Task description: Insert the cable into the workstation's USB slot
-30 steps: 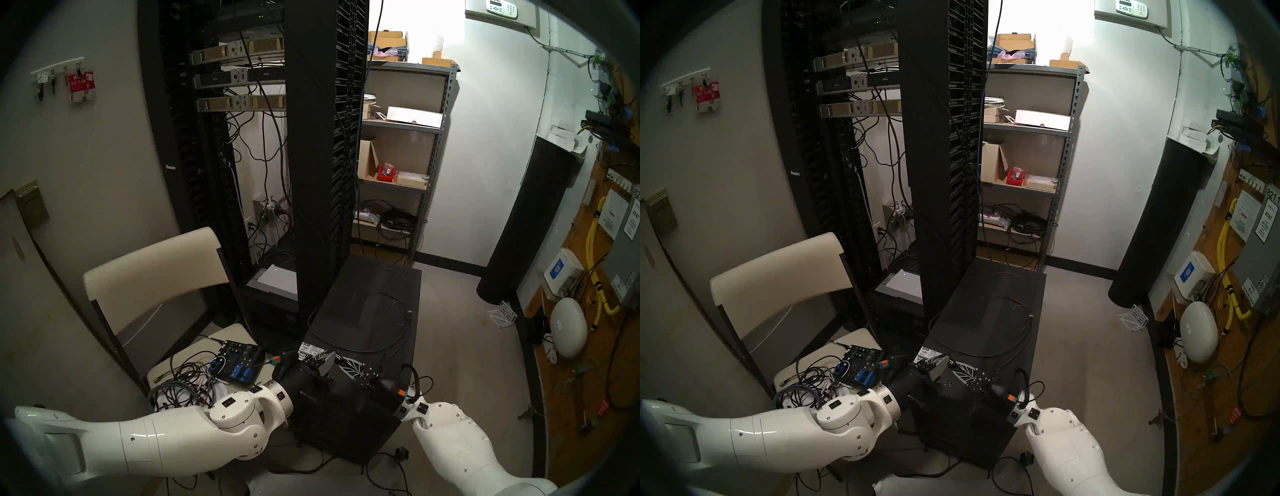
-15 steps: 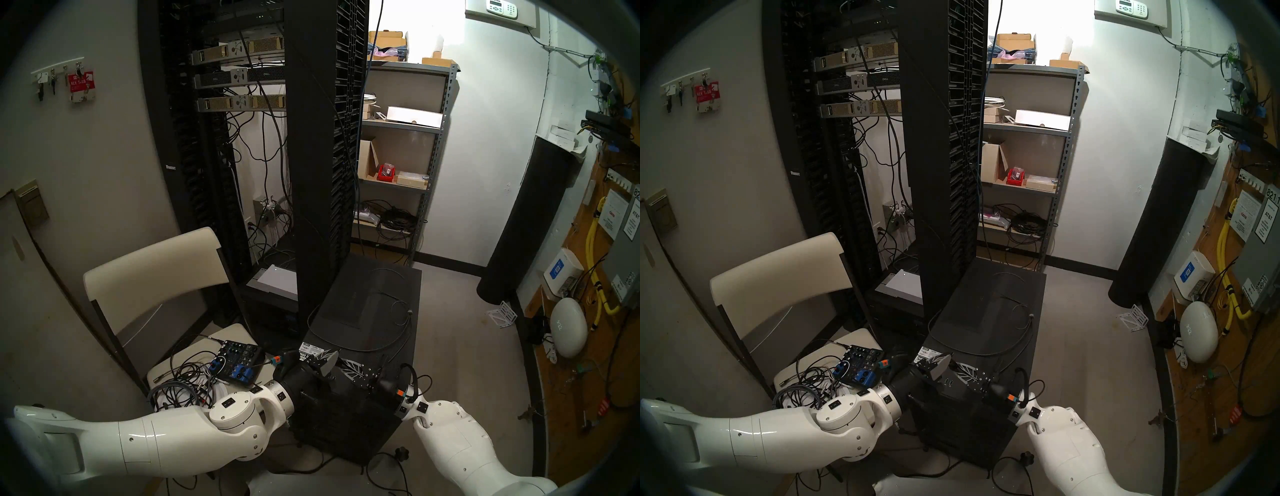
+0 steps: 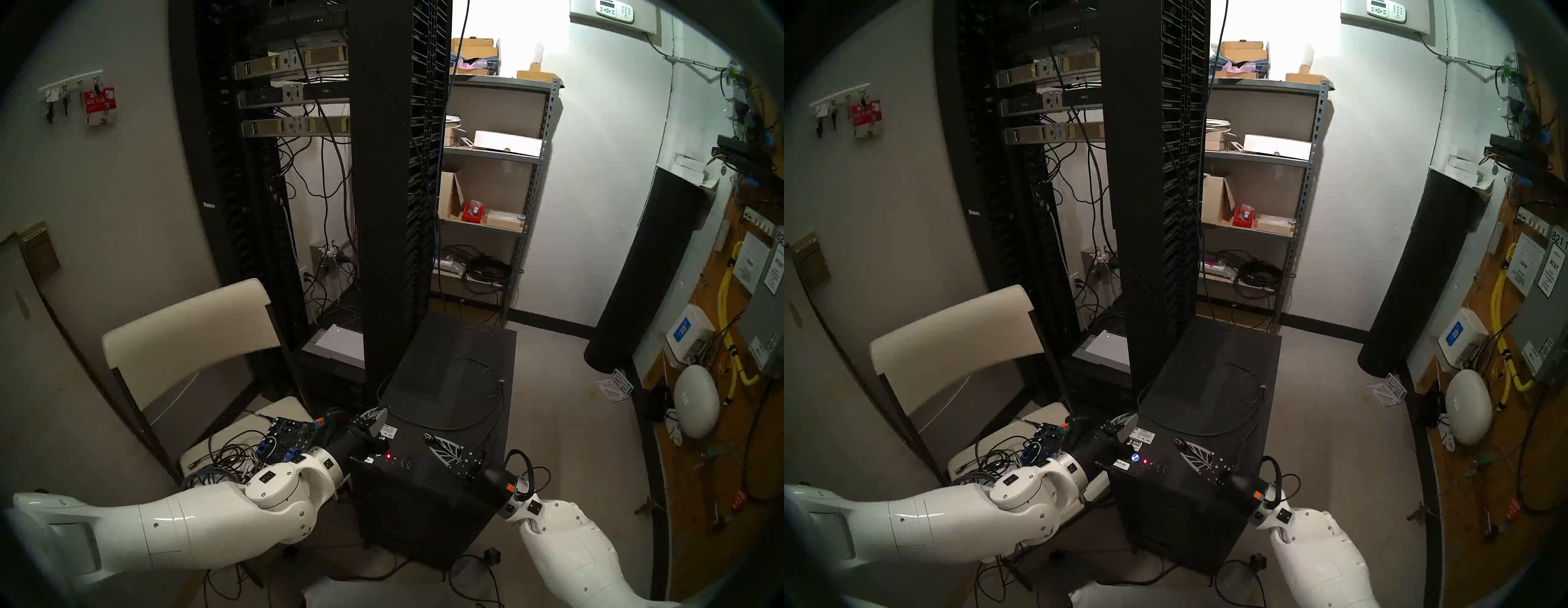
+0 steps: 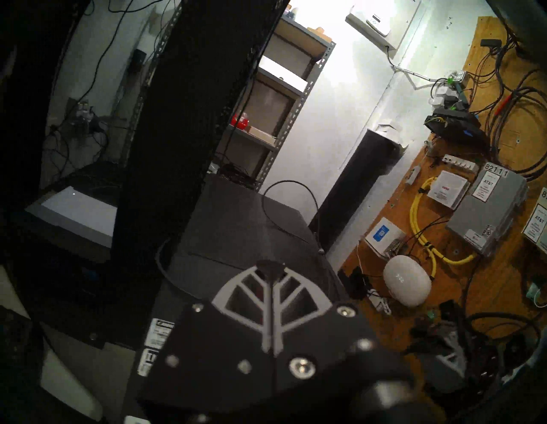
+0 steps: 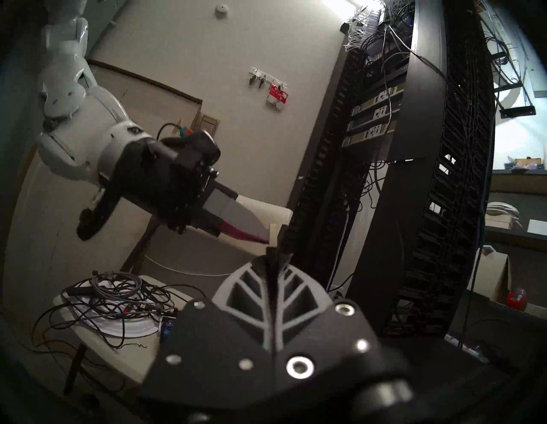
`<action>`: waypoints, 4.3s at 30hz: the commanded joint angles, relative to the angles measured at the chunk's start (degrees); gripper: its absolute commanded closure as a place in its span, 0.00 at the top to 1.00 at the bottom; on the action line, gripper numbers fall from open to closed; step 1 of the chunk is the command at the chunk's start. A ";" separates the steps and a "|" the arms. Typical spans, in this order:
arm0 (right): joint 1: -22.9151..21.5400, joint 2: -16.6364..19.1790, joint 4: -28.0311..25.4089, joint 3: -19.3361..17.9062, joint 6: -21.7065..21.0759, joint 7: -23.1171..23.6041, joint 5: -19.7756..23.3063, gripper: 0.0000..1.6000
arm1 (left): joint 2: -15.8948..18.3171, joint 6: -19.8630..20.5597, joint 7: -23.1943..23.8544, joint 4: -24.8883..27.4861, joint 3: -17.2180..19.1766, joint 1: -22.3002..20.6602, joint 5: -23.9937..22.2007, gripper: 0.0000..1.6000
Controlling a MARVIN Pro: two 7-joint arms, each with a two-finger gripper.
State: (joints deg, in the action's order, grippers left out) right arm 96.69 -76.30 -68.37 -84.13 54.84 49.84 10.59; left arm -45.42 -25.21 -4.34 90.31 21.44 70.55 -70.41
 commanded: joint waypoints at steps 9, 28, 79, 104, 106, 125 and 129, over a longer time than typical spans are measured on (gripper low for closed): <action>4.19 -0.28 -7.20 -0.16 0.16 3.90 4.86 0.00 | -1.50 -1.18 1.01 -2.39 -0.13 -0.28 0.69 0.00; -5.41 1.82 0.69 -1.36 -1.32 0.50 -3.22 0.00 | -1.21 0.12 2.50 -0.93 -0.64 -0.80 1.67 0.11; -26.52 4.62 10.72 3.40 -21.83 8.02 -32.30 0.00 | -2.02 1.43 0.36 -0.82 -0.85 -1.05 4.67 1.00; -38.27 2.59 15.45 11.41 -32.06 18.97 -41.36 0.00 | -1.14 -1.68 0.61 -4.64 0.39 0.30 0.20 1.00; -39.43 2.11 17.01 11.89 -32.25 19.07 -42.17 0.00 | -0.81 -1.93 0.90 -4.62 0.45 0.47 -0.16 1.00; -46.11 0.60 26.25 17.65 -22.17 20.91 -47.34 0.00 | 0.05 -3.25 2.14 -5.08 0.79 0.80 -2.03 1.00; -47.37 0.98 27.56 19.38 -17.39 20.99 -48.29 0.00 | 0.04 -3.26 2.28 -5.20 0.73 0.64 -2.16 1.00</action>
State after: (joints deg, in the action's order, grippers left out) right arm 53.40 -75.25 -41.90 -66.82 31.18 70.05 -37.10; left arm -45.11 -27.74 -2.37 84.91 21.58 71.91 -72.83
